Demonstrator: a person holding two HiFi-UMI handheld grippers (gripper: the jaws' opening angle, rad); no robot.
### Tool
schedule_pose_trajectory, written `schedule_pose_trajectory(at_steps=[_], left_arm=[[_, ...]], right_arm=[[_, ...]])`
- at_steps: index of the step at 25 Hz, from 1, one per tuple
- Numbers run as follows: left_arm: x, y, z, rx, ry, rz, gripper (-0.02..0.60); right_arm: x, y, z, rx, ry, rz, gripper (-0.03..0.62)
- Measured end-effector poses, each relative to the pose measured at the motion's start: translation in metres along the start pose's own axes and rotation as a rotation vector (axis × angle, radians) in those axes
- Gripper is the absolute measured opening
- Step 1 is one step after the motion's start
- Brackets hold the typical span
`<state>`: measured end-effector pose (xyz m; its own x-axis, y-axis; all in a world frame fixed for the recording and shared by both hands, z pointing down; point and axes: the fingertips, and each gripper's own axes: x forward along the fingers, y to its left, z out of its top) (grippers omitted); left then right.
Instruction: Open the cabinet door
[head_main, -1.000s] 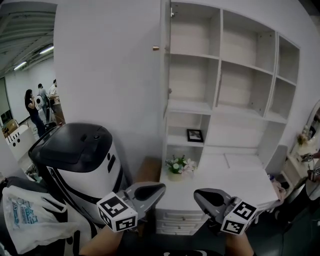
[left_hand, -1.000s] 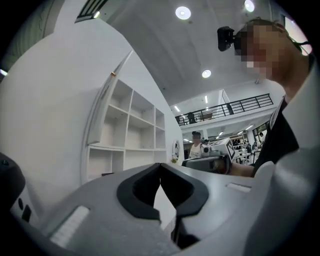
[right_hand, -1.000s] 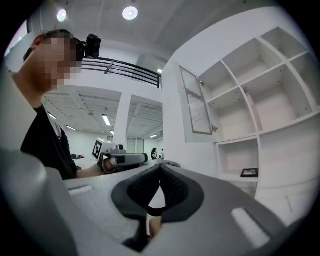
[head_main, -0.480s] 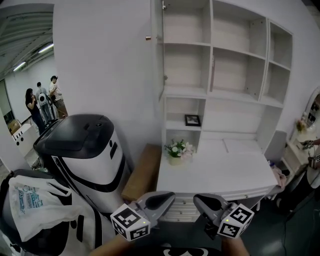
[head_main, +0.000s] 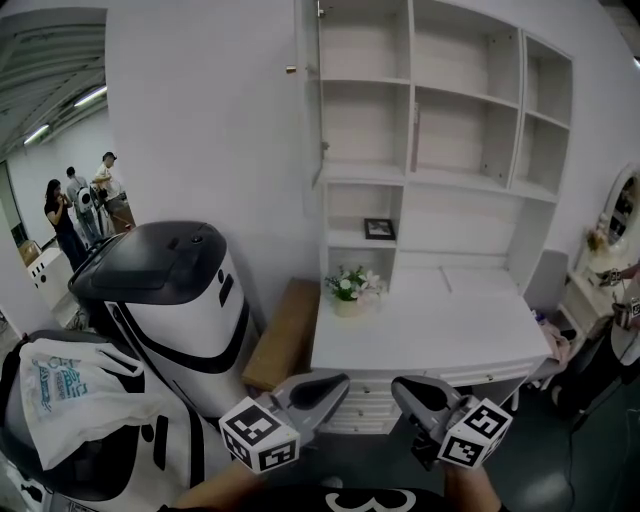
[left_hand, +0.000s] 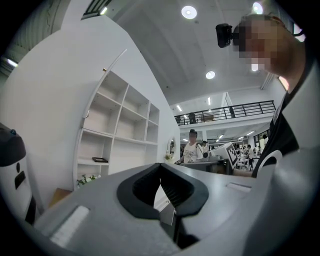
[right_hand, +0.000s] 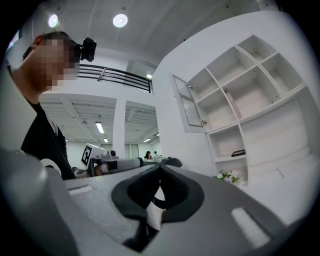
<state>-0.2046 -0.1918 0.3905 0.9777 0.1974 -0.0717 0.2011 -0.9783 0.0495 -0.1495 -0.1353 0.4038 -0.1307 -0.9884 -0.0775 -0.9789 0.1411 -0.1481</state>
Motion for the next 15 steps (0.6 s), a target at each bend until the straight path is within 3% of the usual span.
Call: schedule_pose_trajectory(at_steps=[15], left_arm=[[-0.002, -0.013, 0.005, 0.014, -0.008, -0.017, 0.011]], right_arm=[[-0.011, 0.01, -0.001, -0.005, 0.004, -0.007, 0.002]])
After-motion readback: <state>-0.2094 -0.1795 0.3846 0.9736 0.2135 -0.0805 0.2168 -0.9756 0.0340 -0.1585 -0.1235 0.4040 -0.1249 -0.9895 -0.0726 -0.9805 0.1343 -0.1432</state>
